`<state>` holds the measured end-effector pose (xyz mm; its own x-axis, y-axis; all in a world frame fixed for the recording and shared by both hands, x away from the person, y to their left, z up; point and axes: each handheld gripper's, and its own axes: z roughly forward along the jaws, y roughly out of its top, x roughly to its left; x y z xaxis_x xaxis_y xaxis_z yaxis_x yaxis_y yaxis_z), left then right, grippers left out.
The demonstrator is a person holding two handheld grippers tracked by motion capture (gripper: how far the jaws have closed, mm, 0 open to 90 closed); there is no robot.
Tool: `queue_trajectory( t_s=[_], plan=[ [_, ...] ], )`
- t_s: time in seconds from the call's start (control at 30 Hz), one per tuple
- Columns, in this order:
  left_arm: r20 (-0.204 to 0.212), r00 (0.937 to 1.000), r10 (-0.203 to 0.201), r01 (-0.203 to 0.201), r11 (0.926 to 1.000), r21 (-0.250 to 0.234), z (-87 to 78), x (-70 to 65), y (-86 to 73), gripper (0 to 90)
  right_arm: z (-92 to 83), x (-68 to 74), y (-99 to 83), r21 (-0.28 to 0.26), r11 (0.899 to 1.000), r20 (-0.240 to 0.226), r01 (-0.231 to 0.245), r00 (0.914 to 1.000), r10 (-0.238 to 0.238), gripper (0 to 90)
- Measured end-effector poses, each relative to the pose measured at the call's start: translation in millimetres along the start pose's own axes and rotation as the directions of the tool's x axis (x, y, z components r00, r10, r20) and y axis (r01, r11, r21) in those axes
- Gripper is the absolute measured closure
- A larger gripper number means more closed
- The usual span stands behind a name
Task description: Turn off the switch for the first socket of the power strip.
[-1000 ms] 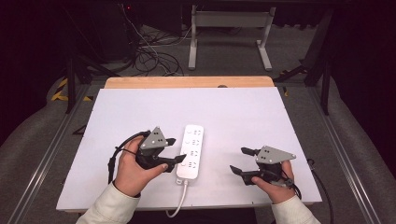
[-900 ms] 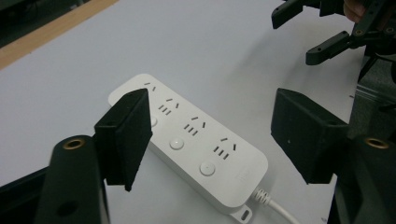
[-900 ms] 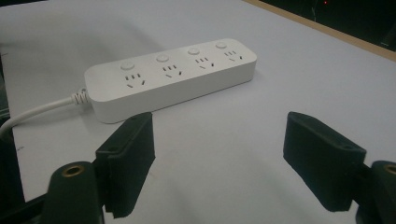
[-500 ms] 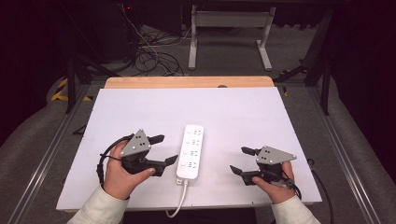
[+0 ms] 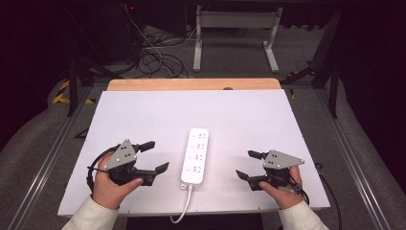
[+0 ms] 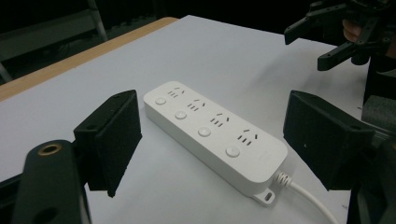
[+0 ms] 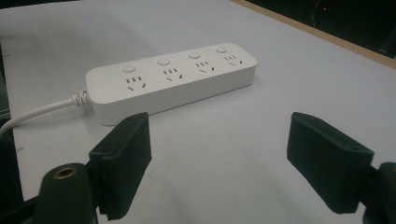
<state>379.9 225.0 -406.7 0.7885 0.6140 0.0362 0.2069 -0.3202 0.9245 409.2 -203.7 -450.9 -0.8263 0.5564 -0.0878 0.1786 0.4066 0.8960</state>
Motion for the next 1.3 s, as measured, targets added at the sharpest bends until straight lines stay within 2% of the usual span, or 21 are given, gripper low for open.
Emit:
queue_trajectory(
  t_s=[0.23, 0.43, 0.67, 0.73, 1.03, 1.2, 1.3],
  plan=[
    [0.0, 1.0, 0.005, -0.005, 0.9992, -0.039, -10.6, 5.2, -17.0, 19.5, -0.1, -0.5, -0.4, -0.009, 1.0, -0.001, 0.001, 1.0, -0.001, 20.8],
    [-0.018, 0.9997, -0.014, 0.013, 0.9984, -0.054, -17.5, 11.1, -33.6, 19.2, 0.1, -0.5, -0.7, -0.01, 1.0, -0.001, 0.003, 1.0, -0.003, 19.7],
    [-0.016, 0.9987, -0.048, 0.046, 0.9967, -0.066, -25.7, 18.5, -52.2, 18.8, -0.4, -0.8, -2.2, -0.012, 1.0, 0.0, 0.002, 1.0, -0.002, 18.2],
    [-0.019, 0.9983, -0.056, 0.054, 0.9962, -0.068, -27.6, 20.0, -57.2, 18.8, -0.9, -1.6, -3.3, -0.013, 1.0, 0.0, 0.005, 1.0, -0.005, 17.9],
    [-0.033, 0.9992, -0.024, 0.022, 0.9988, -0.044, -37.6, 28.0, -79.5, 15.6, -3.8, -4.4, -7.4, -0.018, 1.0, 0.006, -0.006, 1.0, 0.006, 17.2],
    [-0.037, 0.9978, -0.055, 0.054, 0.9982, -0.028, -39.9, 29.2, -90.9, 15.0, -4.4, -5.3, -8.8, -0.019, 1.0, 0.007, -0.007, 0.9999, 0.007, 17.2],
    [-0.045, 0.9961, -0.076, 0.075, 0.9967, -0.031, -39.7, 29.9, -91.0, 14.2, -4.3, -5.5, -9.3, -0.02, 1.0, 0.006, -0.01, 0.9999, 0.011, 17.1]
  ],
)
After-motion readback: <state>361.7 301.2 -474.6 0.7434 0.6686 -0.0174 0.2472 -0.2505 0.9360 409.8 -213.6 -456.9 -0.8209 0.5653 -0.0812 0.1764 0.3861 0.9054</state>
